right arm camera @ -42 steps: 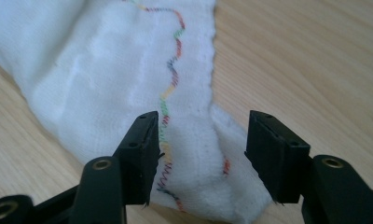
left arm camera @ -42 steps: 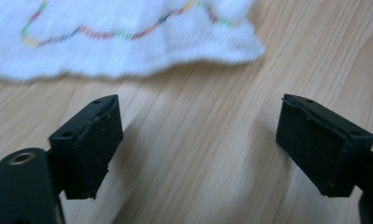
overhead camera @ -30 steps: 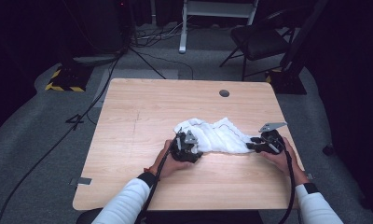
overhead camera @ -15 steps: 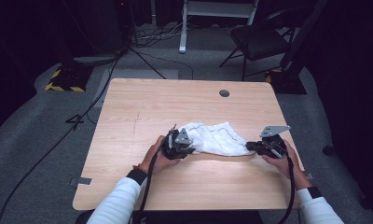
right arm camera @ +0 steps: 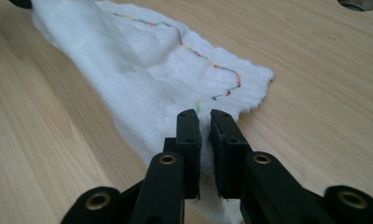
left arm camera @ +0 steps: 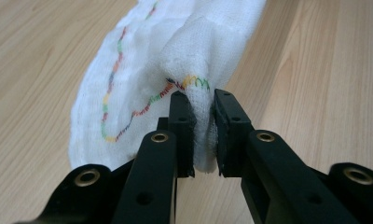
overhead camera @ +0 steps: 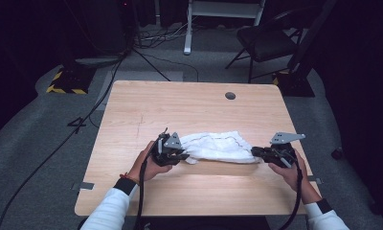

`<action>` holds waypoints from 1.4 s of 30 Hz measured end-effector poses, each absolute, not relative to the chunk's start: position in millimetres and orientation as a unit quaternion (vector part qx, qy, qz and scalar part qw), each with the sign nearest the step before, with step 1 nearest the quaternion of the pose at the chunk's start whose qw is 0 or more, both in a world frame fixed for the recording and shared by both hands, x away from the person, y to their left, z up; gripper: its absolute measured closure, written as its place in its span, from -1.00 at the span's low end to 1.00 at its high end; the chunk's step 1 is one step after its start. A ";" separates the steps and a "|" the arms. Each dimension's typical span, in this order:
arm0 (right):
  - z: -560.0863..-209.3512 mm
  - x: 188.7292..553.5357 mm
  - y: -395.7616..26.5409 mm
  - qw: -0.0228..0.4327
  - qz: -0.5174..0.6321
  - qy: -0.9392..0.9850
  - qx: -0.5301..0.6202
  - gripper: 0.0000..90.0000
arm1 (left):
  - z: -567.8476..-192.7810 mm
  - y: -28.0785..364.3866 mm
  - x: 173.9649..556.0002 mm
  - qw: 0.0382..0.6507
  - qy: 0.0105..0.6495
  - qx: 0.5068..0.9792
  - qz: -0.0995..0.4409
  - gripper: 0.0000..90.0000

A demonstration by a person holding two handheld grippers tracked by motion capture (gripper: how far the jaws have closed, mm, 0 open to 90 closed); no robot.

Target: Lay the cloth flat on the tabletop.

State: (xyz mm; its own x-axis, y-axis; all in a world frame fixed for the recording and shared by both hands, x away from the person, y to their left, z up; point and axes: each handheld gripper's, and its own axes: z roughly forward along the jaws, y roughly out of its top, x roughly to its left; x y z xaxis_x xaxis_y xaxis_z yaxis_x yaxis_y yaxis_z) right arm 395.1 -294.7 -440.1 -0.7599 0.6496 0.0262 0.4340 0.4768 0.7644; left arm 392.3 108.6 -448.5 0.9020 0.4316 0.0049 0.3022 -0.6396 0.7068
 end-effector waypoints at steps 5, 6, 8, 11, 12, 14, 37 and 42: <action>-455.1 398.7 -283.3 0.149 0.360 0.860 0.329 0.65 | -463.4 112.3 391.9 0.349 0.230 0.904 0.086 0.45; -460.1 402.2 -283.7 0.146 0.353 0.862 0.333 0.59 | -464.8 113.1 391.9 0.348 0.232 0.904 0.084 0.37; -461.6 403.8 -285.8 0.144 0.347 0.866 0.329 0.49 | -464.7 114.5 391.7 0.343 0.239 0.904 0.089 0.22; -461.0 404.9 -288.9 0.147 0.350 0.862 0.336 0.42 | -463.7 121.5 391.0 0.341 0.247 0.903 0.091 0.15; -460.3 405.9 -291.1 0.147 0.352 0.861 0.337 0.37 | -463.7 124.6 391.3 0.340 0.254 0.900 0.095 0.08; -458.2 408.7 -295.6 0.152 0.353 0.856 0.345 0.29 | -463.3 130.6 392.0 0.339 0.267 0.897 0.099 -0.05; -464.8 484.1 -258.4 0.155 0.335 0.864 0.343 -0.05 | -483.2 121.0 448.2 0.335 0.336 0.873 0.111 -0.51; -476.9 499.2 -243.0 0.142 0.308 0.875 0.344 -0.08 | -489.3 115.2 453.7 0.329 0.338 0.875 0.107 -0.54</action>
State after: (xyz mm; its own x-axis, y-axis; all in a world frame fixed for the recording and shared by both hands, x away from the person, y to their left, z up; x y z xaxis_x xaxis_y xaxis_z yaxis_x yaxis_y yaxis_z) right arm 499.2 -243.0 -476.9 -0.7230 0.6899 -0.0367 0.5145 0.5731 0.6378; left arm 453.7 115.2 -489.3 0.7479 0.6629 -0.0351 0.5218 -0.5544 0.6484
